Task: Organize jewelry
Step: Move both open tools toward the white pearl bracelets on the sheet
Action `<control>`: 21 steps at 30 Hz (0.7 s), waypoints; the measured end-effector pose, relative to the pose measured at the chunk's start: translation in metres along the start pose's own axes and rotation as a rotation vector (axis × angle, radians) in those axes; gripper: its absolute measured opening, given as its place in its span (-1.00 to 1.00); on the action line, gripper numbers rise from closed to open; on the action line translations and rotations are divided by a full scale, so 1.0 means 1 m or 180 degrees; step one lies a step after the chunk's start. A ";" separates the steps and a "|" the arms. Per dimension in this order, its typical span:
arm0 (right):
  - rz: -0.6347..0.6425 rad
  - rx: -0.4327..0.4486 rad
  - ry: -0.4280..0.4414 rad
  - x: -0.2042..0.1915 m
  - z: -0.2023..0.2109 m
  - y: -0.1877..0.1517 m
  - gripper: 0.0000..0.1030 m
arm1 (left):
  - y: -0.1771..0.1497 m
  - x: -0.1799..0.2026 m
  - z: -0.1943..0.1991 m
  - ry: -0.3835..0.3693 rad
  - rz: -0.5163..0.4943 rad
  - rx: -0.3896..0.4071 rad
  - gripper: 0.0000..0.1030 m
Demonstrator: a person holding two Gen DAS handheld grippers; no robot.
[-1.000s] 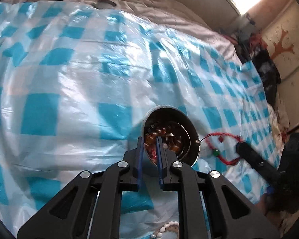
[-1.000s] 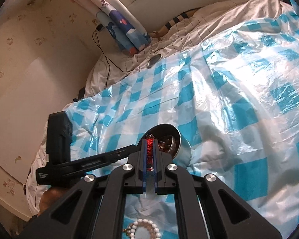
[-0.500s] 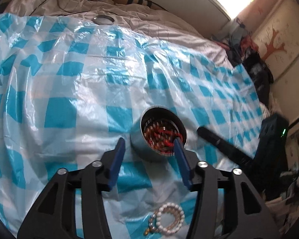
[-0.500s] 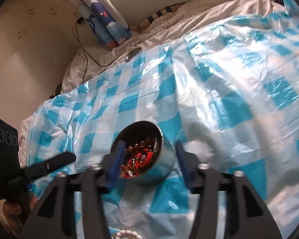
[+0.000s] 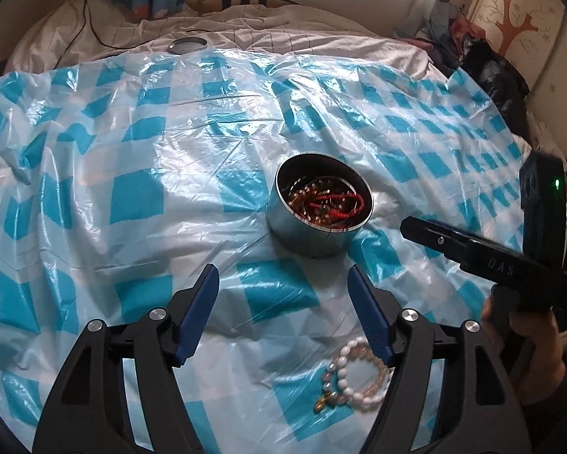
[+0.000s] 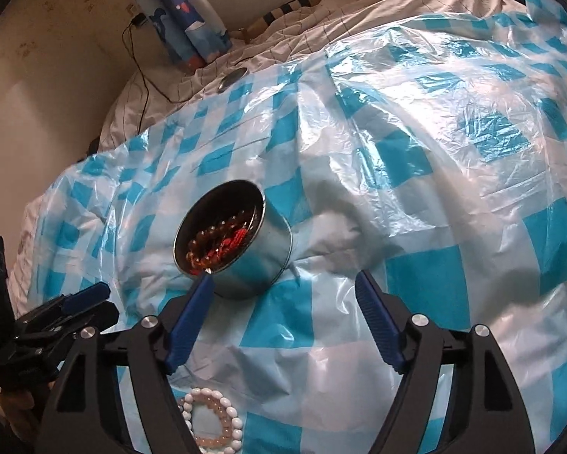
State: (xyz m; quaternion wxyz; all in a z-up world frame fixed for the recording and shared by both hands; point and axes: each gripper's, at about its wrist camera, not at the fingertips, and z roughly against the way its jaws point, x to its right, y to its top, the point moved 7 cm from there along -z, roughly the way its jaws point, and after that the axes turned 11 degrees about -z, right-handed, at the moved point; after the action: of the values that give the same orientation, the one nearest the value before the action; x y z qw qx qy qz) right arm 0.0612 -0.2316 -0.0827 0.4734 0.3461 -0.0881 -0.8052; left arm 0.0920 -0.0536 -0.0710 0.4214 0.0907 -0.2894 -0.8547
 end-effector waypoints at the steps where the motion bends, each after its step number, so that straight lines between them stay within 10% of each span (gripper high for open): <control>1: 0.0053 -0.0008 -0.0020 -0.002 0.000 -0.002 0.46 | -0.003 -0.001 0.000 0.0001 -0.0027 -0.0019 0.31; 14: 0.0256 -0.0241 -0.0029 -0.001 0.002 -0.029 0.54 | -0.048 0.026 -0.007 -0.0284 -0.0438 -0.0381 0.31; 21: 0.1353 -0.0359 -0.0365 -0.036 -0.002 -0.076 0.54 | -0.054 0.012 -0.007 -0.0123 -0.0413 -0.0439 0.31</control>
State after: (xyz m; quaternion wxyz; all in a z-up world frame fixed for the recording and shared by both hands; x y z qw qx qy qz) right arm 0.0204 -0.1604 -0.1025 0.6453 0.2464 -0.1407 -0.7093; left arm 0.0511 -0.0401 -0.1071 0.3647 0.0635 -0.2315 -0.8996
